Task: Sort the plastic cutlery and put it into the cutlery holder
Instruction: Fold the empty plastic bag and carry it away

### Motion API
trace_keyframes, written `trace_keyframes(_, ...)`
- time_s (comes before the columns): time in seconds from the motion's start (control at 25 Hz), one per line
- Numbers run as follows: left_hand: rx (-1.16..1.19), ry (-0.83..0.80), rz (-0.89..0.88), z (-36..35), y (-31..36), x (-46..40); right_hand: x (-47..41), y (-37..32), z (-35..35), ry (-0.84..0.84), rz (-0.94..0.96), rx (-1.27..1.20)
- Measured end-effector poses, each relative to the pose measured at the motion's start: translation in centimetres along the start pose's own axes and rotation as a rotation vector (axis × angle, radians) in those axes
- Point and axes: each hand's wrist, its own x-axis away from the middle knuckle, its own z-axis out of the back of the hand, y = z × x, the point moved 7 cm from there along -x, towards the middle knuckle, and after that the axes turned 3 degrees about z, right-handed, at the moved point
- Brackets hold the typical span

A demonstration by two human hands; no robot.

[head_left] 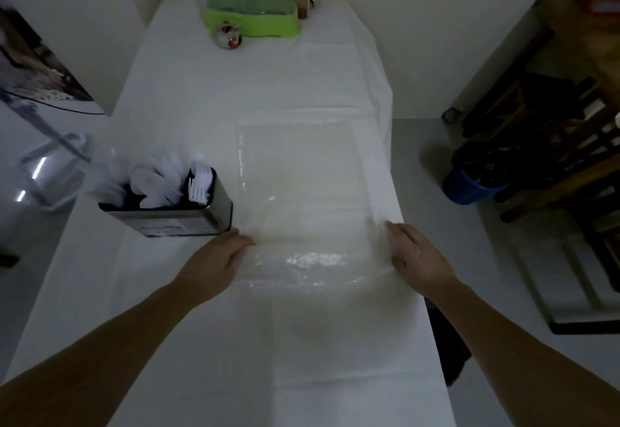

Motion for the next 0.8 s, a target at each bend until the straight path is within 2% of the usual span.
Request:
trace_keyframes(0.08, 0.066, -0.003, 0.006, 0.5, 0.0, 1.4, 1.0, -0.5, 0.2, 0.041, 0.014, 0.001)
trace_keyframes(0.2, 0.216, -0.013, 0.030, 1.4, 0.7, 3.2, 2.3, -2.4, 0.0, 0.104, 0.154, 0.079)
trace_keyframes(0.28, 0.304, -0.028, 0.059, 1.8, 1.1, 4.0, 3.2, -3.5, -0.5, 0.089, 0.225, 0.107)
trace_keyframes(0.36, 0.351, -0.018, 0.095, 2.0, 1.0, 4.6, 4.3, -4.4, -1.1, 0.045, 0.254, 0.123)
trace_keyframes(0.48, 0.366, 0.010, 0.162, 2.1, 0.5, 5.5, 5.4, -5.5, -1.5, 0.103, 0.300, 0.160)
trace_keyframes(0.6, 0.423, -0.001, 0.173, 1.7, 0.1, 6.7, 6.5, -5.9, -1.4, 0.100, 0.131, 0.094)
trace_keyframes(0.68, 0.453, -0.001, 0.172, 1.6, 0.2, 7.0, 7.4, -6.3, -1.9, 0.021, -0.001, -0.115)
trace_keyframes(0.76, 0.694, -0.008, 0.387, 0.7, -0.8, 7.1, 8.4, -6.0, -1.8, 0.033, -0.132, -0.360)
trace_keyframes(0.8, 0.733, -0.053, 0.504, 0.2, -0.9, 7.6, 8.9, -6.1, -1.7, 0.033, -0.179, -0.415)
